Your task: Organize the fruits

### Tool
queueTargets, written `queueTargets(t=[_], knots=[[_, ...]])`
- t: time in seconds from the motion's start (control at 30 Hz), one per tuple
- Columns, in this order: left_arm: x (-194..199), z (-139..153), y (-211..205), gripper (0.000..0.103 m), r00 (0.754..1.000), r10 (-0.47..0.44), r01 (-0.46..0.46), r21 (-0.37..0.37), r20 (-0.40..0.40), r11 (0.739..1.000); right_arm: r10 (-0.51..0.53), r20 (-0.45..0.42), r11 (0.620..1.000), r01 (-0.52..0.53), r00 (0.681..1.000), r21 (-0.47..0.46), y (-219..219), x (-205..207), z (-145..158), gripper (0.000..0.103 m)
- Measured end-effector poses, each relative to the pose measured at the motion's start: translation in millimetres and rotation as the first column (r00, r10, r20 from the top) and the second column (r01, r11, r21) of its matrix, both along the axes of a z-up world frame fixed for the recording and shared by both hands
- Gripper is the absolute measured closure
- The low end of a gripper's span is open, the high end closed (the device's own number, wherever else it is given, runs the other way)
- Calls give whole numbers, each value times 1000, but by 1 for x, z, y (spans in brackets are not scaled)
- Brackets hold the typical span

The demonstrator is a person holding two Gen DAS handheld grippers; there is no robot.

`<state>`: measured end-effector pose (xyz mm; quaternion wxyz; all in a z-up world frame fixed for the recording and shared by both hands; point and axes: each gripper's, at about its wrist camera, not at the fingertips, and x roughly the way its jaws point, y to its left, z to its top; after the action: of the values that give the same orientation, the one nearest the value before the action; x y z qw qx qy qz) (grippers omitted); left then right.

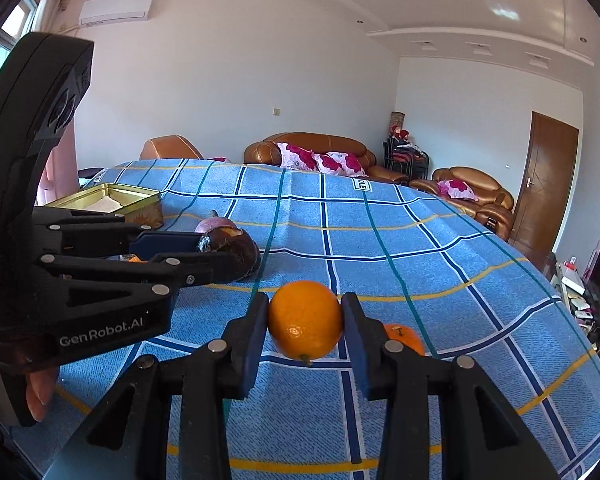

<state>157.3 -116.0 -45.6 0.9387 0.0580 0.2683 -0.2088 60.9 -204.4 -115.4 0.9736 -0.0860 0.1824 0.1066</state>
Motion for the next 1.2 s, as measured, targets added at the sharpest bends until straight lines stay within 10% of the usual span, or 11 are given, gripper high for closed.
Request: queueTargets(t=[1.2], knots=[[-40, 19, 22, 78, 966, 114, -100, -68, 234, 993, 30, 201, 998, -40, 979, 48, -7, -34, 3, 64]])
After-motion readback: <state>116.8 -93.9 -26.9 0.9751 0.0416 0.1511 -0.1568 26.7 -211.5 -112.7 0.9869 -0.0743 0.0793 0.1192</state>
